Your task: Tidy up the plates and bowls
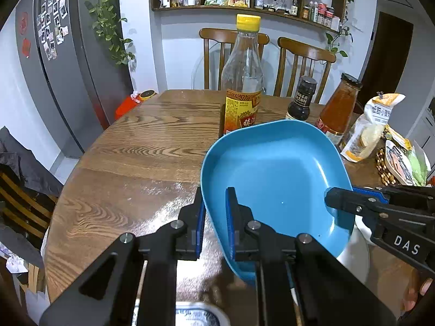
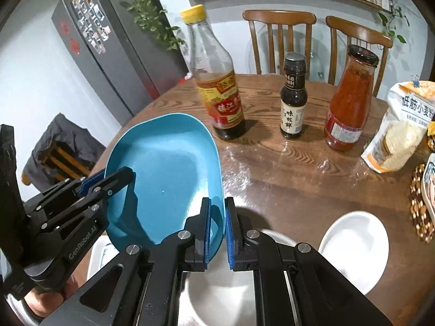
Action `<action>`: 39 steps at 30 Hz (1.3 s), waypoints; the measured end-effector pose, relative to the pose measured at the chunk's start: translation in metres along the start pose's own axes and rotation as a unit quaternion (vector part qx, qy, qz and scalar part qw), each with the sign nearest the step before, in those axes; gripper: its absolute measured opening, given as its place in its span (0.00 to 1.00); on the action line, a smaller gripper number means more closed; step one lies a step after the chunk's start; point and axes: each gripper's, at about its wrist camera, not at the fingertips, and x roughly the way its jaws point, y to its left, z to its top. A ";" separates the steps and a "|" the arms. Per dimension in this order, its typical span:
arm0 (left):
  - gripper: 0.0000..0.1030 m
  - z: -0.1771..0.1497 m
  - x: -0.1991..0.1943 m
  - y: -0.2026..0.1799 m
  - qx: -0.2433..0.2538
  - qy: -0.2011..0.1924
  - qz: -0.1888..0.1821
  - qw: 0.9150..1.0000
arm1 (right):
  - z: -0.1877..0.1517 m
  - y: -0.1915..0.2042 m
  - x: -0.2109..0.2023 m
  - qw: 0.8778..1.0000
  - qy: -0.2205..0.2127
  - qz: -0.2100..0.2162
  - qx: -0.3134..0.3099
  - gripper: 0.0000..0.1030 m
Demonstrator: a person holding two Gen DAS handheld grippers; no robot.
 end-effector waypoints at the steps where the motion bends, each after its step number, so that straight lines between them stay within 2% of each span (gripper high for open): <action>1: 0.13 -0.001 -0.004 0.000 0.001 -0.002 0.000 1.000 | -0.004 0.003 -0.004 1.000 -0.003 0.001 0.000 0.12; 23: 0.13 -0.050 -0.076 0.001 0.029 -0.035 0.018 0.999 | -0.079 0.037 -0.054 0.999 -0.017 0.027 0.010 0.12; 39: 0.13 -0.094 -0.099 0.010 0.030 -0.024 0.032 0.999 | -0.118 0.057 -0.055 0.998 0.007 0.057 0.014 0.12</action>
